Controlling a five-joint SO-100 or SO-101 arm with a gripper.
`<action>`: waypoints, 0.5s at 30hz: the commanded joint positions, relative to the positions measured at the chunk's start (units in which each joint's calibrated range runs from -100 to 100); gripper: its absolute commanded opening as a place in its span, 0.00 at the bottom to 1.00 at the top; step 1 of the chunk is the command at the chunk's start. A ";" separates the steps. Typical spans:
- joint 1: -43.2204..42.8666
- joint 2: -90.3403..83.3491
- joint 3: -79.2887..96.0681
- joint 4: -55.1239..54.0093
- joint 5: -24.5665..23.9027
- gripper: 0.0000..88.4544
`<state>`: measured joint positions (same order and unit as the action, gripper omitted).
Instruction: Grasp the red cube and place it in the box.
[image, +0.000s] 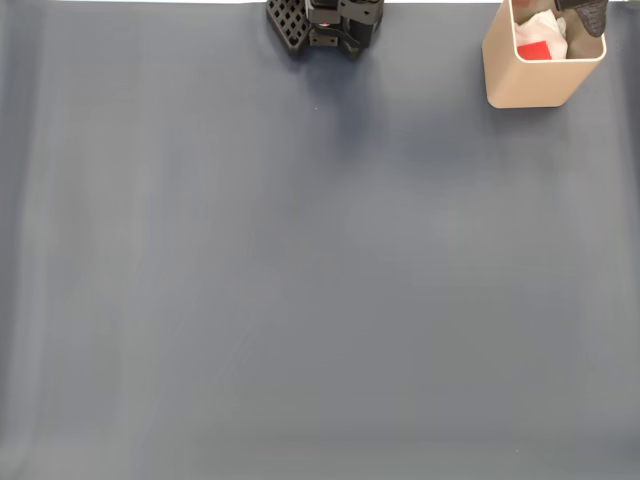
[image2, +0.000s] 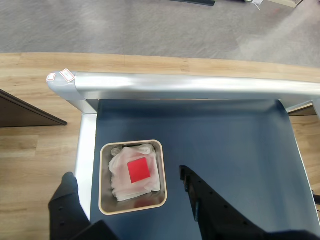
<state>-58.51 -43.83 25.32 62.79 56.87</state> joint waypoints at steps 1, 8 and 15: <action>-0.17 -1.91 -0.34 0.11 -0.24 0.48; 2.60 -1.83 -0.98 0.44 -1.07 0.18; 9.28 -1.57 -4.63 3.15 -2.39 0.00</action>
<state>-52.57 -43.83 24.86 64.26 55.51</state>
